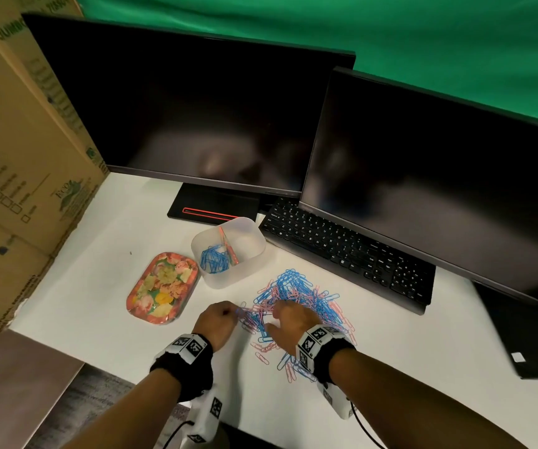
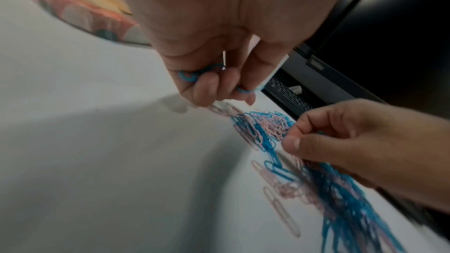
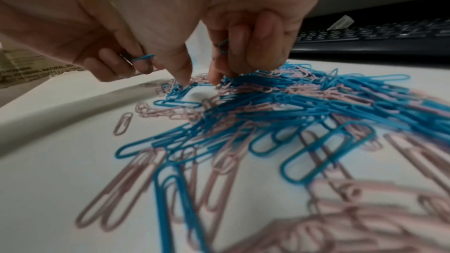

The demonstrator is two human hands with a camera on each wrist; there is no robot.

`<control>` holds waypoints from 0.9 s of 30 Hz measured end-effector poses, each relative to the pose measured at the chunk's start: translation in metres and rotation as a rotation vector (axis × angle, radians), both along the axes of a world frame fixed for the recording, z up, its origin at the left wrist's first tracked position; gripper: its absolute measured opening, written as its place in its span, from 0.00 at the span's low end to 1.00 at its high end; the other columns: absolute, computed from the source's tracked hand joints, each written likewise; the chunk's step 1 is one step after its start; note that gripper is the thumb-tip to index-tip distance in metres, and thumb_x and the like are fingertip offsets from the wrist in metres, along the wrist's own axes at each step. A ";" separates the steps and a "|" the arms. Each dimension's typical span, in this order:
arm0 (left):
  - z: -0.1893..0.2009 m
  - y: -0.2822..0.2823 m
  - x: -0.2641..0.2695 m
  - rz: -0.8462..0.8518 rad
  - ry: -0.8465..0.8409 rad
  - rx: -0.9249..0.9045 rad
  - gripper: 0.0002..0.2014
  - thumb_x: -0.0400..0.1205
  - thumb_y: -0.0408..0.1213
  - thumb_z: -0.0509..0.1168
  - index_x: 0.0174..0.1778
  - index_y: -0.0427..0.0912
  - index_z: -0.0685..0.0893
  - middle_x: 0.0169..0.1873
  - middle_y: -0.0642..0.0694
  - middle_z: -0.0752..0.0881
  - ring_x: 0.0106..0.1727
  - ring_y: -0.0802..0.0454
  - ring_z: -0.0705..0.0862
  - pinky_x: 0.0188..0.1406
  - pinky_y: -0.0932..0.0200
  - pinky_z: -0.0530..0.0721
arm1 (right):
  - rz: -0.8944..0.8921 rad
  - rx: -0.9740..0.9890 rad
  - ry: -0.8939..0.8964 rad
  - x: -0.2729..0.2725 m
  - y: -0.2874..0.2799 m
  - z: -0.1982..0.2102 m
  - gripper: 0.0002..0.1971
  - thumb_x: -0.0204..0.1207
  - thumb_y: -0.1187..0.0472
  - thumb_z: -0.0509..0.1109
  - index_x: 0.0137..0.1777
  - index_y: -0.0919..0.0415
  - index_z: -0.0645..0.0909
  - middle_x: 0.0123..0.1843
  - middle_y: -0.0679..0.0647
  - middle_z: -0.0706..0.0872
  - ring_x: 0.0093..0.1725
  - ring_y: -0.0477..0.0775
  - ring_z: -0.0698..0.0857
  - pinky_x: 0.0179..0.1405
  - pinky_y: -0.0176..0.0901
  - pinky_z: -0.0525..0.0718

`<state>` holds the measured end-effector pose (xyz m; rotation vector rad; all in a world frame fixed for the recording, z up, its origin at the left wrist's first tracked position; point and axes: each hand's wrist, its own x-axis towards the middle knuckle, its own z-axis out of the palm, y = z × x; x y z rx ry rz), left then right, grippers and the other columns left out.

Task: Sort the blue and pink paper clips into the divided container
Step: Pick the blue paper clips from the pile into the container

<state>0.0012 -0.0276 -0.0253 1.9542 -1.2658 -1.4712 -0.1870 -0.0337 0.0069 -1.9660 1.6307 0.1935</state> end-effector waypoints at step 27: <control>0.009 -0.012 -0.020 -0.148 -0.103 -0.079 0.12 0.79 0.35 0.60 0.34 0.51 0.83 0.38 0.49 0.87 0.40 0.49 0.83 0.40 0.60 0.77 | -0.483 0.103 -0.415 -0.019 -0.006 0.001 0.04 0.71 0.62 0.71 0.43 0.56 0.88 0.44 0.52 0.91 0.45 0.51 0.88 0.46 0.38 0.86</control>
